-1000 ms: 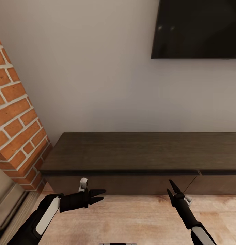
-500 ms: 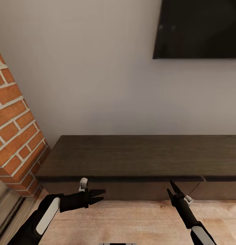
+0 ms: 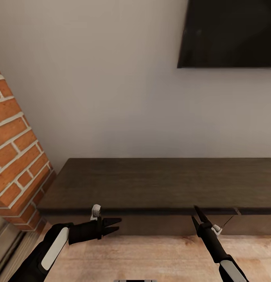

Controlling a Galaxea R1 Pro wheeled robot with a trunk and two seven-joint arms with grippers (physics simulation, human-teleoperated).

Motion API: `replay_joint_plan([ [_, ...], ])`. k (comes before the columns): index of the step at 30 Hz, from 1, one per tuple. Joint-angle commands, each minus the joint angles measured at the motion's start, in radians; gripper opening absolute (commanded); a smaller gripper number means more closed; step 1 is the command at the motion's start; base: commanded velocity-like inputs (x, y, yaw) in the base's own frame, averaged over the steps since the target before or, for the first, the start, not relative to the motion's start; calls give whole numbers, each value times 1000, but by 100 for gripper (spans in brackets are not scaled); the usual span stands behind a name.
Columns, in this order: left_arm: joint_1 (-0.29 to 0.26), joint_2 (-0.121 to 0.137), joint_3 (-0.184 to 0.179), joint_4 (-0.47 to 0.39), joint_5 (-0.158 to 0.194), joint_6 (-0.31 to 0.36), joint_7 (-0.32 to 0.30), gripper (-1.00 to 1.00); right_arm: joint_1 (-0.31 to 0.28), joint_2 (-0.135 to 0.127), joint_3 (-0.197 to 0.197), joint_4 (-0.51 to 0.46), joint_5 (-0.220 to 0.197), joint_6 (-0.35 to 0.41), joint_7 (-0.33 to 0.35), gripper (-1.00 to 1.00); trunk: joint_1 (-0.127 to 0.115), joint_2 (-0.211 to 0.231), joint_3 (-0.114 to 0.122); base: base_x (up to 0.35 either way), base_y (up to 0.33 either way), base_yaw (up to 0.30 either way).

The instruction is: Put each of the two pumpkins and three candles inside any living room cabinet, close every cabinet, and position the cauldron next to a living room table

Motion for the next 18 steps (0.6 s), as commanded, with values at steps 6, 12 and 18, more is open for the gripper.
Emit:
replay_joint_plan([
  [6, 0, 1, 0, 0, 2, 4, -2, 100, 0, 0, 0, 2, -8, 10, 3, 100, 0, 0, -1, 40, 0, 0],
  [12, 0, 2, 0, 0, 2, 4, -2, 100, 0, 0, 0, 2, -8, 10, 3, 100, 0, 0, -1, 3, 0, 0],
  [18, 0, 3, 0, 0, 2, 4, -2, 100, 0, 0, 0, 2, -8, 10, 3, 100, 1, -1, -9, 0, 0, 0],
])
